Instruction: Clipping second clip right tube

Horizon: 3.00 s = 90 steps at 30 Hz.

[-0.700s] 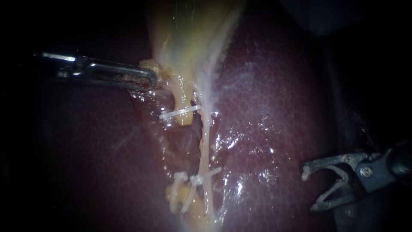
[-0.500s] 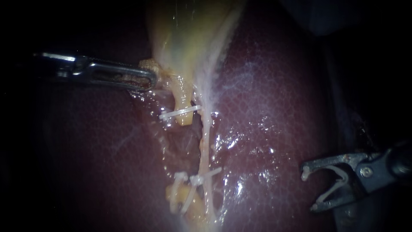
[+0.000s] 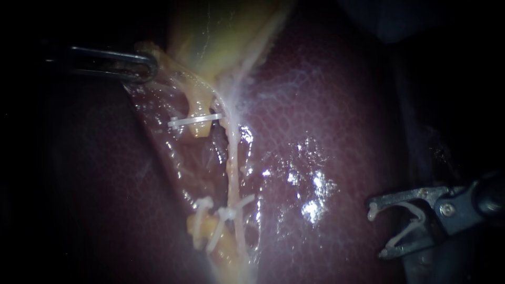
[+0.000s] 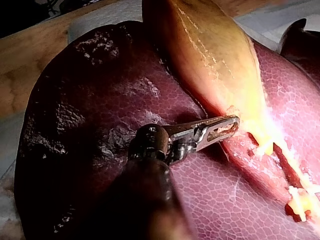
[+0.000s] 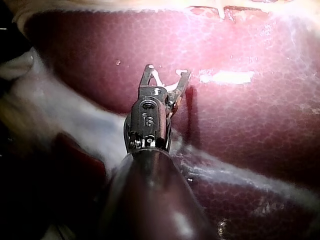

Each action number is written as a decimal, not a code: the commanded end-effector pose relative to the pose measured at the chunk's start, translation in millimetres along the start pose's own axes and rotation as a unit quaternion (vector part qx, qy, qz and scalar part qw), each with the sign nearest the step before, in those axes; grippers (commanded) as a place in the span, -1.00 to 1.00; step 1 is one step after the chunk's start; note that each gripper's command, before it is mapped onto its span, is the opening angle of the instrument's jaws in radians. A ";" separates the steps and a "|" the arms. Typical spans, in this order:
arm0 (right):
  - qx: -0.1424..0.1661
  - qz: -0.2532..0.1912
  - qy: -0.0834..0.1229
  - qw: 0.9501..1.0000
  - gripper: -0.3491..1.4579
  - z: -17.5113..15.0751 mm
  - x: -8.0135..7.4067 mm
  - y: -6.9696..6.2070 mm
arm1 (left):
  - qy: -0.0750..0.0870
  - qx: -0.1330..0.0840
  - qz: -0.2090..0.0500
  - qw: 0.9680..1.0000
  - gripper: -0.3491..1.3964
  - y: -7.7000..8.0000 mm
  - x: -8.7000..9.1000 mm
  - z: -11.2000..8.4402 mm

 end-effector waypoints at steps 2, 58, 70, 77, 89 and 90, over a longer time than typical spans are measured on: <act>0.004 0.002 0.018 1.000 -0.06 0.3 0.1 0.1 | 0.000 -0.001 0.000 1.000 -1.00 0.0 0.1 0.2; 0.061 0.298 0.203 0.931 -0.08 18.0 0.1 9.3 | -0.001 -0.003 0.001 1.000 -1.00 -0.9 0.5 0.9; 0.086 0.310 0.222 0.920 -0.08 20.8 0.2 9.5 | -0.001 -0.002 0.001 1.000 -1.00 -1.0 0.6 1.0; 0.124 0.326 0.264 0.899 -0.08 21.7 1.2 9.8 | -0.001 -0.001 0.002 1.000 -1.00 -1.0 0.7 1.1; 0.190 0.329 0.329 0.865 -0.11 20.3 4.8 7.7 | -0.001 -0.001 0.002 1.000 -1.00 -0.9 0.7 1.2; 0.193 0.328 0.330 0.864 -0.11 20.1 5.1 7.6 | -0.001 -0.001 0.002 1.000 -1.00 -0.9 0.7 1.2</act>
